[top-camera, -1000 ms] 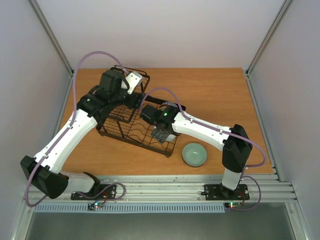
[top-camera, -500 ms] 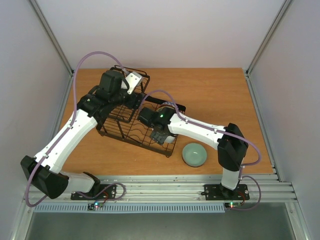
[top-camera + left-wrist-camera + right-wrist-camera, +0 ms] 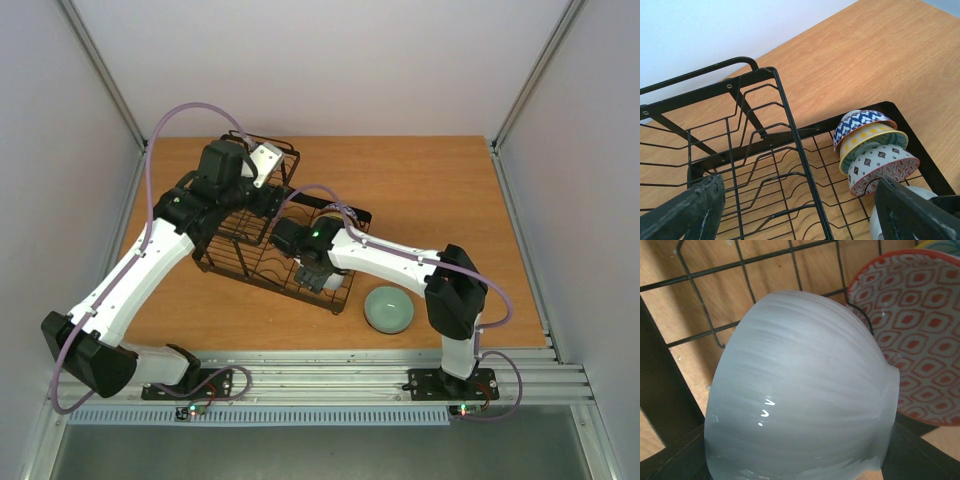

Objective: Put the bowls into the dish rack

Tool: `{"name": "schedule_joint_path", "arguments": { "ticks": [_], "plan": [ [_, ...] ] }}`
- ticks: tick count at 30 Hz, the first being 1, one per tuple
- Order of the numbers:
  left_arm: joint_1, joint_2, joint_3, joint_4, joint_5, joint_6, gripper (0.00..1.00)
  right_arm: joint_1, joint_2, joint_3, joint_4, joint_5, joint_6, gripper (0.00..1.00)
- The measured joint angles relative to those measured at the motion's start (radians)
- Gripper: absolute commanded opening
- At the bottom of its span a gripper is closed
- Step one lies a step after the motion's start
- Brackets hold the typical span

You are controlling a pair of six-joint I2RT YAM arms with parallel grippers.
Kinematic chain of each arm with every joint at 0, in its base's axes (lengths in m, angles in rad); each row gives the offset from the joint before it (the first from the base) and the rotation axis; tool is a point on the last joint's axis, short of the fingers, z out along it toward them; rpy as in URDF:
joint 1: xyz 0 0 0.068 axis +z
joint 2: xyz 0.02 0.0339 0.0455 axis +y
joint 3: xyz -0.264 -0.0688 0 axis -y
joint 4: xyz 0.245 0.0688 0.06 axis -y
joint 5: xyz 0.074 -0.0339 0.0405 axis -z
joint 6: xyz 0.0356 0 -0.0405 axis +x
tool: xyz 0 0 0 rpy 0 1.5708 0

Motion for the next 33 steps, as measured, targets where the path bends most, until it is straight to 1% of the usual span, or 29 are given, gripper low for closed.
{"name": "schedule_joint_path", "arguments": {
  "ticks": [4, 6, 7, 9, 11, 12, 13, 14, 16, 19, 23, 33],
  "plan": [
    [0.000, 0.000, -0.002, 0.002, -0.001, 0.000, 0.83, 0.005, 0.012, 0.000, 0.008, -0.021, -0.012, 0.02],
    [0.000, 0.000, -0.002, 0.005, -0.001, 0.000, 0.83, 0.004, 0.013, 0.000, 0.009, -0.021, -0.013, 0.07],
    [0.000, 0.000, -0.002, 0.007, -0.001, 0.000, 0.83, 0.004, 0.013, 0.000, 0.009, -0.021, -0.013, 0.12],
    [0.000, 0.000, -0.002, 0.009, -0.001, 0.000, 0.83, 0.004, 0.013, 0.000, 0.009, -0.021, -0.013, 0.30],
    [0.000, 0.000, -0.002, 0.010, -0.001, 0.000, 0.83, 0.004, 0.013, -0.001, 0.010, -0.021, -0.013, 0.45],
    [0.000, 0.000, -0.002, 0.010, 0.000, 0.000, 0.83, 0.004, 0.013, -0.001, 0.010, -0.021, -0.013, 0.54],
    [0.000, 0.000, -0.002, 0.011, 0.000, 0.000, 0.83, 0.004, 0.013, -0.001, 0.010, -0.021, -0.013, 0.67],
    [0.000, 0.000, -0.002, 0.011, 0.000, 0.000, 0.83, 0.004, 0.013, -0.001, 0.010, -0.020, -0.013, 0.75],
    [0.000, 0.000, -0.002, 0.011, 0.000, 0.000, 0.83, 0.005, 0.013, -0.001, 0.010, -0.020, -0.012, 0.82],
    [0.000, 0.000, -0.002, 0.011, 0.000, 0.000, 0.83, 0.005, 0.013, -0.002, 0.009, -0.018, -0.010, 0.89],
    [0.000, 0.000, -0.002, 0.013, 0.000, 0.000, 0.83, 0.005, 0.013, -0.008, 0.008, -0.015, -0.001, 0.94],
    [0.000, 0.000, -0.002, 0.014, 0.015, 0.000, 0.84, 0.005, 0.006, -0.041, 0.010, 0.023, 0.012, 0.98]
  ]
}}
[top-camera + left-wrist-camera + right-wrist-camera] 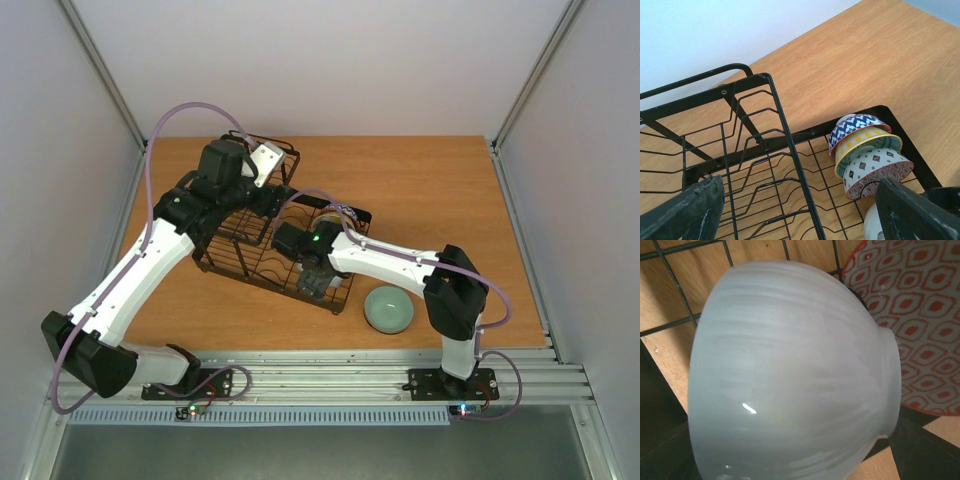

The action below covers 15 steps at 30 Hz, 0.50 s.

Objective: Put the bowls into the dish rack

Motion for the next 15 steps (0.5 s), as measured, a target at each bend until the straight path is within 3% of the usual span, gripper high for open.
{"name": "schedule_joint_path", "arguments": {
  "ticks": [15],
  "plan": [
    [-0.001, 0.000, 0.000, 0.001, 0.020, 0.000, 0.84, -0.021, -0.138, -0.068, 0.015, 0.104, 0.042, 0.98]
  ]
}}
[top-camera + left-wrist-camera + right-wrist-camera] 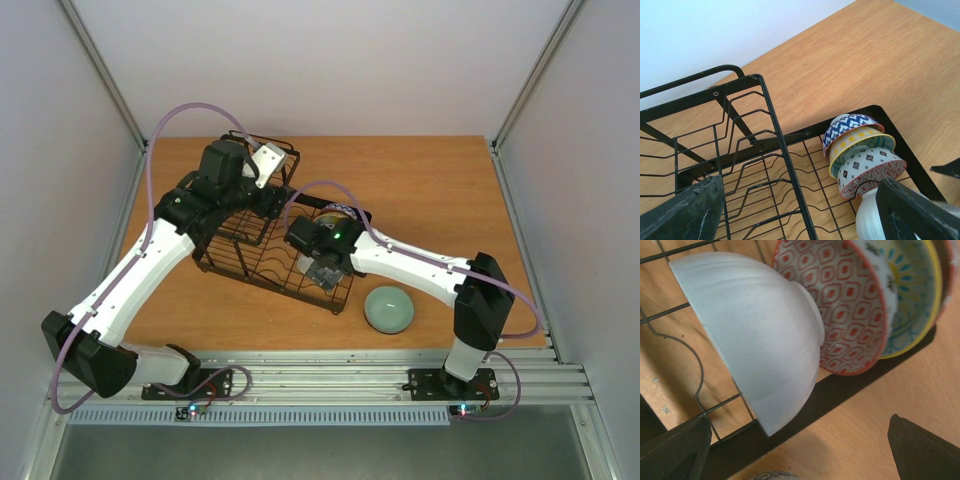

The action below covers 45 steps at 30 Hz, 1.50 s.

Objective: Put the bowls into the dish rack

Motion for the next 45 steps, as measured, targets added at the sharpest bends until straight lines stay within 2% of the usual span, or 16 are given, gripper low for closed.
{"name": "schedule_joint_path", "arguments": {
  "ticks": [8, 13, 19, 25, 31, 37, 45],
  "plan": [
    [0.000, 0.000, 0.000, 0.000, 0.003, 0.000, 0.84, -0.033, -0.075, -0.027, 0.025, 0.027, 0.032, 0.92],
    [0.000, 0.000, 0.000, -0.001, 0.021, -0.004, 0.84, -0.034, -0.199, -0.072, 0.032, 0.047, 0.117, 0.71],
    [0.000, 0.006, 0.000, -0.011, 0.107, -0.008, 0.83, -0.057, -0.415, -0.145, -0.019, 0.041, 0.334, 0.54],
    [-0.024, 0.057, 0.021, -0.047, 0.225, -0.009, 0.83, -0.092, -0.537, -0.308, -0.129, -0.002, 0.585, 0.49],
    [-0.113, 0.122, 0.048, -0.090, 0.245, -0.006, 0.83, -0.123, -0.622, -0.502, -0.169, -0.088, 0.748, 0.44],
    [-0.195, 0.162, 0.055, -0.112, 0.238, 0.008, 0.83, -0.136, -0.673, -0.608, -0.164, -0.145, 0.827, 0.40],
    [-0.202, 0.185, 0.055, -0.117, 0.227, 0.015, 0.83, -0.164, -0.684, -0.715, -0.113, -0.198, 0.861, 0.36]
  ]
}}
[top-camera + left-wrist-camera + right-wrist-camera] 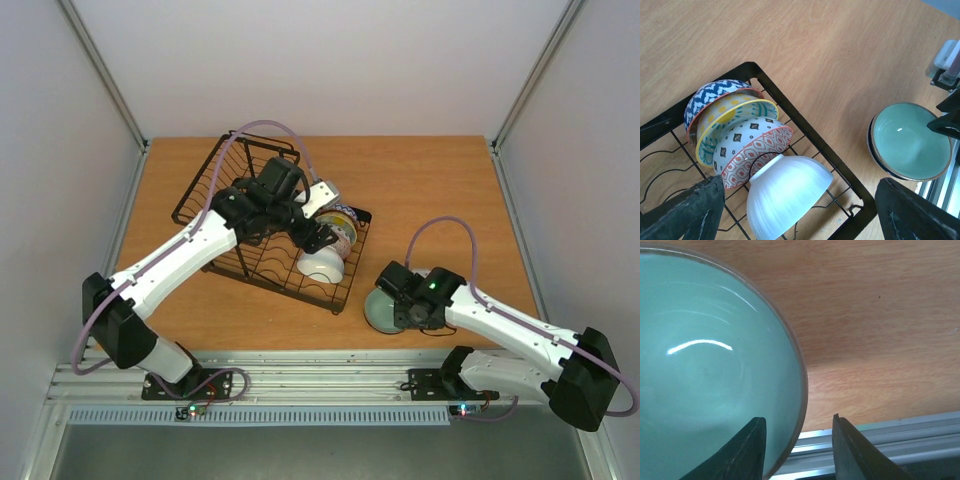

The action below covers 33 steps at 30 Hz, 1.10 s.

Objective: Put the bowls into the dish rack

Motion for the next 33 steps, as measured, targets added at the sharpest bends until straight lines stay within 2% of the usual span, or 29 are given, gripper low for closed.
{"name": "schedule_joint_path", "arguments": {
  "ticks": [7, 15, 33],
  "plan": [
    [-0.003, 0.012, 0.000, 0.000, -0.001, 0.000, 0.83, -0.020, 0.019, -0.048, 0.073, -0.029, 0.003, 0.24],
    [-0.006, 0.015, 0.000, 0.000, -0.009, 0.000, 0.83, -0.027, 0.009, -0.042, 0.105, -0.021, 0.013, 0.02],
    [-0.006, 0.015, 0.000, 0.001, -0.018, 0.003, 0.84, -0.027, -0.092, 0.023, 0.001, 0.015, 0.008, 0.01]
  ]
}}
